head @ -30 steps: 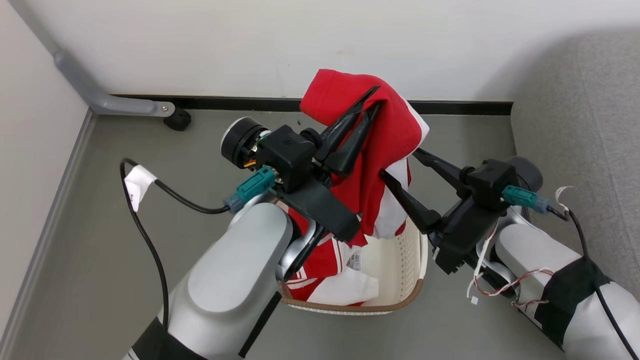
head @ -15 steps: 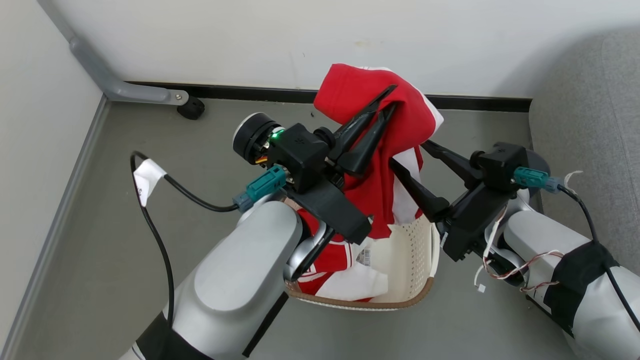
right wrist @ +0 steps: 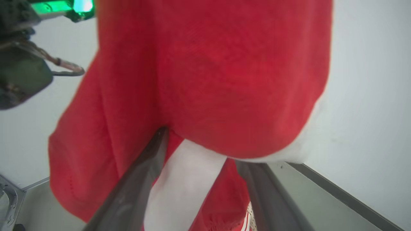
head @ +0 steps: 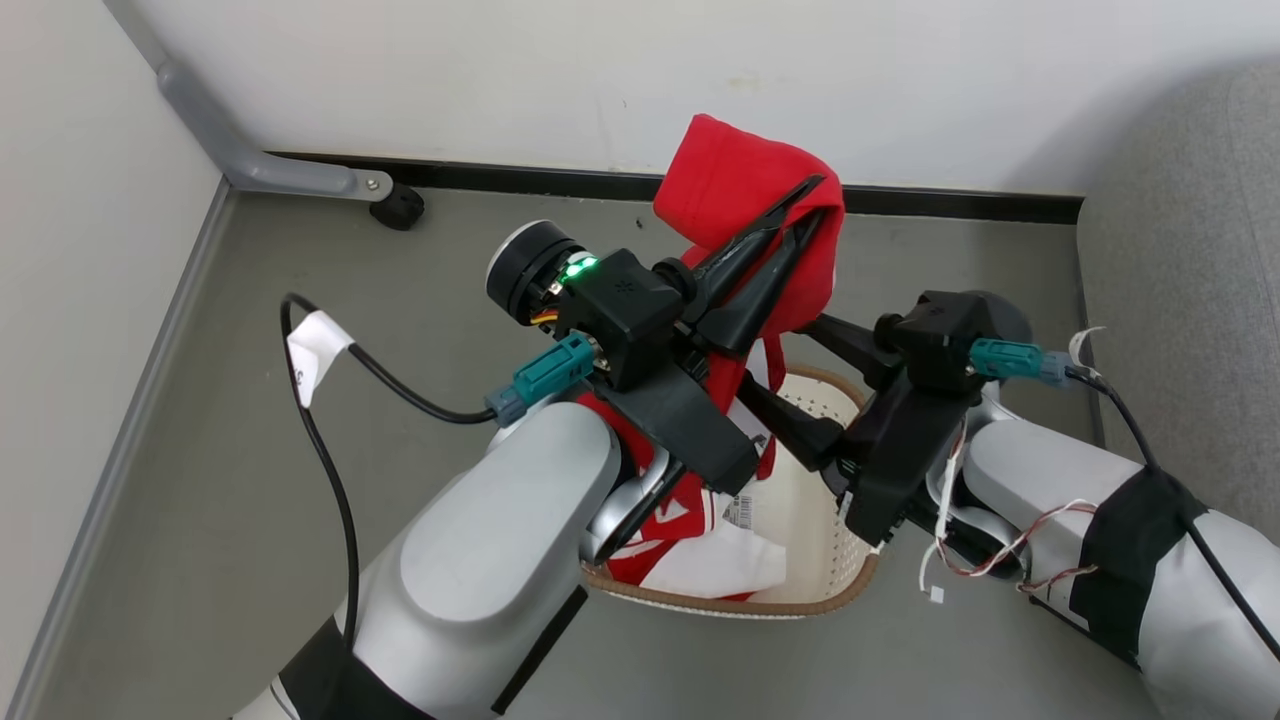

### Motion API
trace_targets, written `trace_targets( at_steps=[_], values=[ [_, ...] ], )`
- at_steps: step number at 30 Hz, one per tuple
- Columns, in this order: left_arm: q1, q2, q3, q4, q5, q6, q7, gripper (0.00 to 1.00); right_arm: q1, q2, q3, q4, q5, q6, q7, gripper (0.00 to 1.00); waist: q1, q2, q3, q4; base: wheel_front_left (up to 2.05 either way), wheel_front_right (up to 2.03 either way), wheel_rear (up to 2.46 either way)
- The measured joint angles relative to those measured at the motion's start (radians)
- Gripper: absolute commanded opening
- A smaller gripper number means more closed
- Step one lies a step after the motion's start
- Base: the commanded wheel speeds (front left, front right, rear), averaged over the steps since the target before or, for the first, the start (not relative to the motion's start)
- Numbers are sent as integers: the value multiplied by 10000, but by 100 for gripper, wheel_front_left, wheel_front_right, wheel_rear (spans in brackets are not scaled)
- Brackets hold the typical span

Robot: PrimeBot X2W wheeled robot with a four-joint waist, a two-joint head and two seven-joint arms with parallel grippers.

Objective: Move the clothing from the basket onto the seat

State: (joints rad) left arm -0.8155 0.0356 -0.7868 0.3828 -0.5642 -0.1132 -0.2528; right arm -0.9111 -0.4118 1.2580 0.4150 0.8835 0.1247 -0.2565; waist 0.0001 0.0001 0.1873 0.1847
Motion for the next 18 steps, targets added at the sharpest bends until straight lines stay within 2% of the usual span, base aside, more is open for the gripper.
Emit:
trace_targets(
  at_steps=[2, 3, 18],
  values=[
    [0, 0, -4, 17, -27, 0, 0, 0, -112, -23, 50, -190, 134, 0, 0, 4, 0, 0, 12, 6, 0, 0, 0],
    [0, 0, -4, 38, -46, 0, 0, 0, -164, -29, 33, -245, 215, 0, 0, 0, 0, 0, 19, 4, 0, 0, 0],
    [393, 0, 443, 905, -54, 44, 0, 0, -232, -219, -420, -608, 1106, 0, 0, 0, 0, -1, 24, -435, 0, 0, 0]
  ],
)
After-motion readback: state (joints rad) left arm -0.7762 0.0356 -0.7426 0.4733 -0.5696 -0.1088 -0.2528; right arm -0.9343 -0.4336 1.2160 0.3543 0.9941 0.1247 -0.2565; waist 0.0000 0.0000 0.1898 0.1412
